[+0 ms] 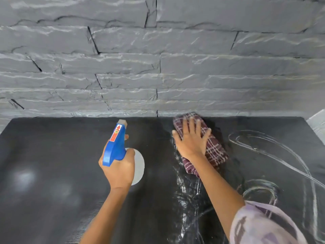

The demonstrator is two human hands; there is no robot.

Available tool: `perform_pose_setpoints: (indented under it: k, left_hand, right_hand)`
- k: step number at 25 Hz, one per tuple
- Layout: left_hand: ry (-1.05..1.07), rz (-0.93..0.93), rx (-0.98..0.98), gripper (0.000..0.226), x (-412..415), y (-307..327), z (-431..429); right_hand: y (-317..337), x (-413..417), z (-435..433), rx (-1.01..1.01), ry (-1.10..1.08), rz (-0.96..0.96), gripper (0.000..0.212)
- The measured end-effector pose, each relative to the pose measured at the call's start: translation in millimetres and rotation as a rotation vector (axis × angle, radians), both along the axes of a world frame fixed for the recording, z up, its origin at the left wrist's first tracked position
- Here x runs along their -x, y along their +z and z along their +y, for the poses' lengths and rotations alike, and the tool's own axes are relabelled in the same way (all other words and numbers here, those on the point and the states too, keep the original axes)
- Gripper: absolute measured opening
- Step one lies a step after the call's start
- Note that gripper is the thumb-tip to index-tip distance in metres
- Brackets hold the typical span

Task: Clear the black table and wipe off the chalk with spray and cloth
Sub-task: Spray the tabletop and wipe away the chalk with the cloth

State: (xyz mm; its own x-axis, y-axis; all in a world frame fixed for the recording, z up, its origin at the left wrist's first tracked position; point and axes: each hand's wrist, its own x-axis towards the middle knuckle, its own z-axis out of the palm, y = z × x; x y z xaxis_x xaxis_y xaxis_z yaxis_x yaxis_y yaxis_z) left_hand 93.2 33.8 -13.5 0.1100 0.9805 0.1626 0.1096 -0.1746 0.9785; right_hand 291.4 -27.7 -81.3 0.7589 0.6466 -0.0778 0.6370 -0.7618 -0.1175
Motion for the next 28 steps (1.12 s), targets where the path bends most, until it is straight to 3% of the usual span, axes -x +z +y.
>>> perform_pose_setpoints:
  k: [4, 6, 8, 11, 12, 18, 22, 24, 26, 28]
  left_hand:
    - [0.012, 0.024, -0.011, 0.032, -5.1, -2.8, 2.0]
    - [0.021, 0.036, 0.0, 0.033, -4.4, -6.7, 0.8]
    - [0.042, 0.023, 0.026, 0.032, -5.1, -10.7, 1.4]
    - [0.046, 0.002, -0.009, 0.025, -6.9, -15.8, 3.7]
    - [0.047, -0.002, -0.015, 0.025, -7.2, -16.9, 3.3]
    - [0.047, 0.024, -0.003, 0.03, -6.0, -18.8, 4.5]
    - [0.032, 0.048, -0.035, 0.032, -5.9, -17.6, 6.6]
    - [0.046, 0.046, 0.005, 0.031, -5.7, -18.4, 4.3]
    - [0.057, 0.042, 0.014, 0.031, -6.4, -20.7, 4.8]
    - [0.053, 0.041, 0.013, 0.03, -6.0, -23.8, 5.9]
  right_hand:
    - [-5.8, 46.9, -11.5, -0.028, 0.646, -0.058, 0.058]
    - [-11.3, 60.4, -57.4, -0.065, 0.847, -0.071, 0.056]
    - [-18.6, 37.5, -95.0, -0.069, 0.772, -0.141, 0.059]
    - [-10.0, -16.7, -79.6, 0.02, 0.314, -0.116, 0.06]
    - [-7.2, -23.9, -57.3, 0.049, 0.256, -0.104, 0.06]
    - [-5.7, 22.8, 63.7, 0.043, 0.533, -0.005, 0.061]
    - [-4.7, 32.9, 5.5, -0.014, 0.871, -0.063, 0.059]
    - [-12.4, 31.6, -48.3, -0.045, 0.876, -0.093, 0.06]
    - [-17.7, 2.3, -81.4, -0.031, 0.634, -0.154, 0.063]
    - [-14.2, -33.0, -77.0, 0.022, 0.235, -0.12, 0.06]
